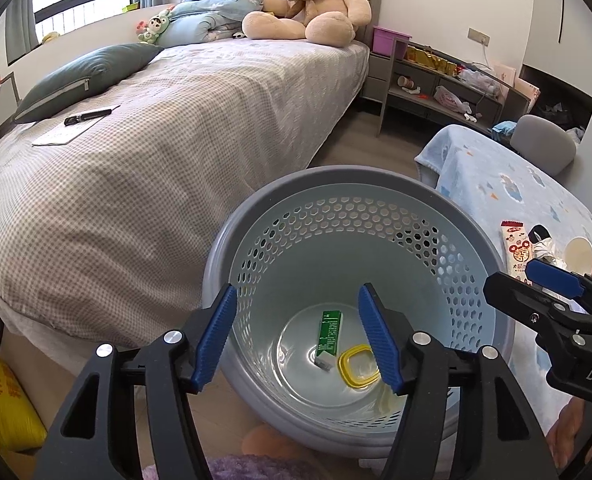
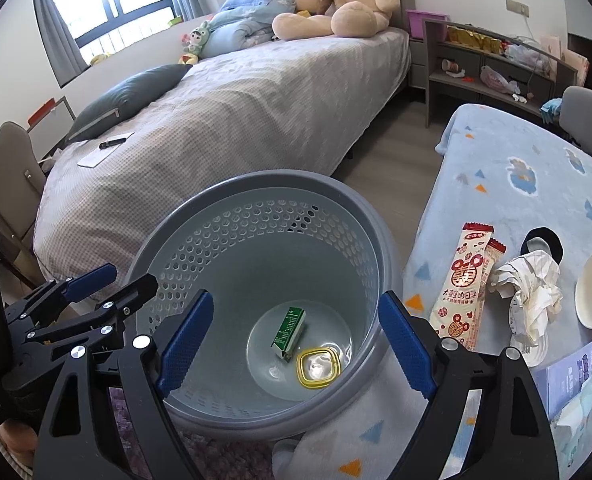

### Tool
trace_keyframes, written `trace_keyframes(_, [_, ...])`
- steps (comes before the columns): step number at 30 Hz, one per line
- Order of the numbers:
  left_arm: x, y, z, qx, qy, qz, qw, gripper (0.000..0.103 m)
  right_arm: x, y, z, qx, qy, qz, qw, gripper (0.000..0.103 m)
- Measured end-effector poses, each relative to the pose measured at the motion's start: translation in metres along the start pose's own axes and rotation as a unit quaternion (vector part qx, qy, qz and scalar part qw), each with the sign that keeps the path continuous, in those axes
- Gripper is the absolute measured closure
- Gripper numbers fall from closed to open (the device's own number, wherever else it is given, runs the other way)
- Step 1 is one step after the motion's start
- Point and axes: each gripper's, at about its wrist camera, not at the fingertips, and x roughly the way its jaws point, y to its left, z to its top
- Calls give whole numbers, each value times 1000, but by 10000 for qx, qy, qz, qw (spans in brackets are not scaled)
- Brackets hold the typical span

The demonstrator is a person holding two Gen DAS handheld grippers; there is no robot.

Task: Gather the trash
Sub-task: 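Move both grippers back from the basket toward the table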

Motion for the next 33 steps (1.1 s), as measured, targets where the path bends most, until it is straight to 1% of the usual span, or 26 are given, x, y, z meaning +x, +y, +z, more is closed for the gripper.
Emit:
trace_keyframes(3, [-2,0,-1,-12,-14,19,10000,39,-1,0,-2,9,7,-4,10000,20])
trace_keyframes(8, [-8,-1,-4,14,-42,35,10000,39,-7,0,-8,38,-6,-20,10000,20])
trace_keyframes(11, [-12,-1,-6,12,-59,45,10000,36,-12,0,-11,62,-15,-21,10000,20])
trace_keyframes(19, [-25,-7,-12,47,-88,26,9999,36,-28,-1,-19,112,-51,-44,9999,20])
trace_keyframes(27, [-39,-19,-19,117,-110,-64,9998,36,-49,-10,-30,203,-139,-127,9996,20])
trace_keyframes(33, [-48,-36,-25,209,-109,-188,9995,36,-68,-22,-40,318,-225,-224,9990,19])
